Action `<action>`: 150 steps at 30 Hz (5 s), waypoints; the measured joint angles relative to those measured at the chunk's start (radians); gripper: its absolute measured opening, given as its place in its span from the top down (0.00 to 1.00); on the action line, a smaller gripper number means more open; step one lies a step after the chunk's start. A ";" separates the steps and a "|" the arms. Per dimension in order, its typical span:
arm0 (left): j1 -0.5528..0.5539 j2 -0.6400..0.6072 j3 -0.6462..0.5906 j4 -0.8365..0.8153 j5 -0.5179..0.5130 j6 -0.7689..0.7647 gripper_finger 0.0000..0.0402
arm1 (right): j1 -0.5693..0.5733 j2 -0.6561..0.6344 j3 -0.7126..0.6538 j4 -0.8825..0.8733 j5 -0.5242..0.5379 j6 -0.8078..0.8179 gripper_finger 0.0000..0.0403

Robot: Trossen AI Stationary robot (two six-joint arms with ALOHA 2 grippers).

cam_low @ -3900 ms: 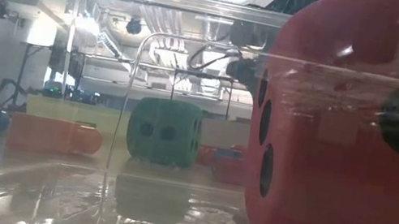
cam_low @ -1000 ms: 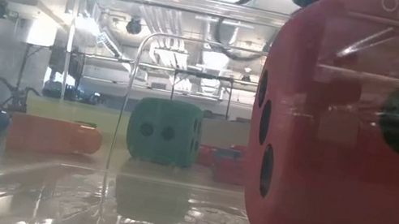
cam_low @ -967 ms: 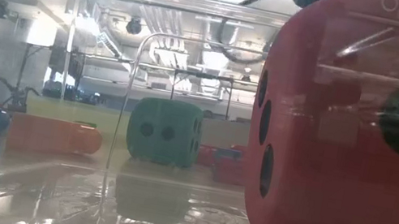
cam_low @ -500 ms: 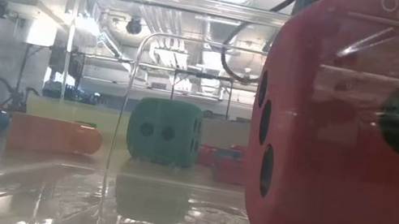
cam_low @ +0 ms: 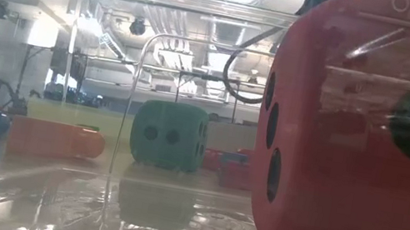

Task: Pick & Place Toys
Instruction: Put the yellow game piece into the white bin, then put the green dice into the transparent bin

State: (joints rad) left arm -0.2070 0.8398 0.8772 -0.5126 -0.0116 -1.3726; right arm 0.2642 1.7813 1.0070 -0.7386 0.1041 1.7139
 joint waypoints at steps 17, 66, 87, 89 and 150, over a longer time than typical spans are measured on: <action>0.000 0.000 0.001 0.000 -0.018 0.003 0.08 | -0.017 -0.125 -0.002 -0.053 0.033 -0.282 0.68; 0.000 0.001 0.001 -0.001 -0.075 0.040 0.08 | -0.652 0.106 0.470 -0.250 -0.092 -1.130 0.68; 0.000 0.001 0.001 -0.001 -0.075 0.037 0.08 | -0.640 0.105 0.362 -0.195 -0.116 -1.119 0.68; 0.000 0.001 0.001 -0.001 -0.075 0.037 0.08 | -0.640 0.105 0.361 -0.195 -0.116 -1.123 0.68; -0.001 0.001 0.000 -0.003 -0.075 0.067 0.08 | -0.207 -0.304 0.358 -0.398 -0.214 -1.131 0.13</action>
State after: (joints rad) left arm -0.2077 0.8406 0.8776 -0.5159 -0.0870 -1.3056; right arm 0.0573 1.4774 1.3653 -1.1364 -0.1095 0.5830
